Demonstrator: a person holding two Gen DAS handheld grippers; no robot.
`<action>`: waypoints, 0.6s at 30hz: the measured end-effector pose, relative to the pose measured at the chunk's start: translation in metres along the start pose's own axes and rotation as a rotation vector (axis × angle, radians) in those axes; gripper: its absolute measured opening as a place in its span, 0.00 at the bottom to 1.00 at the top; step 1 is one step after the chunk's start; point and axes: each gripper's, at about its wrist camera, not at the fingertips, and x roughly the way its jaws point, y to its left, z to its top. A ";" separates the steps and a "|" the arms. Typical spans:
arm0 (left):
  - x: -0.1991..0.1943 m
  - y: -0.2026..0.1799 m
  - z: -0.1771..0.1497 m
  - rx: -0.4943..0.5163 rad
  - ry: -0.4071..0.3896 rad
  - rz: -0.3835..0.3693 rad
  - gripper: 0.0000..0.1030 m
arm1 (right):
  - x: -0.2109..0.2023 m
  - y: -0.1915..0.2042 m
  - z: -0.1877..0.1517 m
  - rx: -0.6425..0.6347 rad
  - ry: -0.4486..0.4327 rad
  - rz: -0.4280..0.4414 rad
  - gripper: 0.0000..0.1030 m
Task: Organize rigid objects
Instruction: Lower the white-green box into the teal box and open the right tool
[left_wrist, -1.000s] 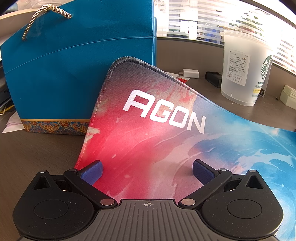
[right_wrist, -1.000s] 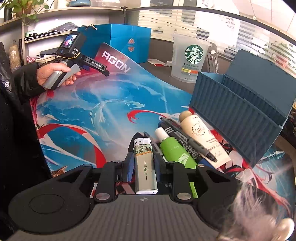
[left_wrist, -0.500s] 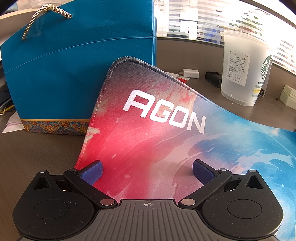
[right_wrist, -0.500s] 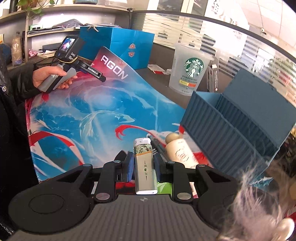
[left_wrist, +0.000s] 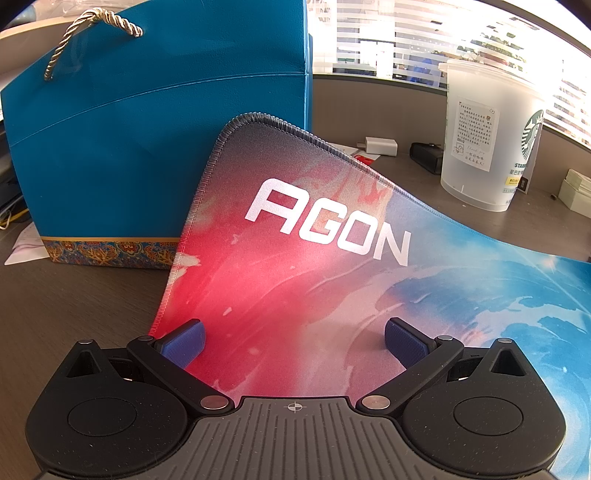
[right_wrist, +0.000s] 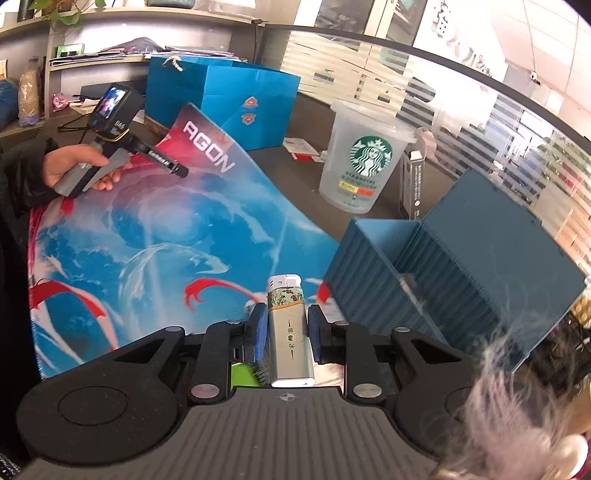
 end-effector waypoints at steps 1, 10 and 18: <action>0.000 0.000 0.000 0.000 0.000 0.000 1.00 | 0.001 -0.004 0.003 0.000 -0.002 -0.002 0.21; 0.000 0.000 0.000 0.000 0.000 0.000 1.00 | 0.006 -0.040 0.024 -0.014 -0.011 -0.019 0.21; 0.000 0.000 0.000 0.000 0.000 0.000 1.00 | 0.015 -0.074 0.038 -0.014 -0.009 -0.033 0.21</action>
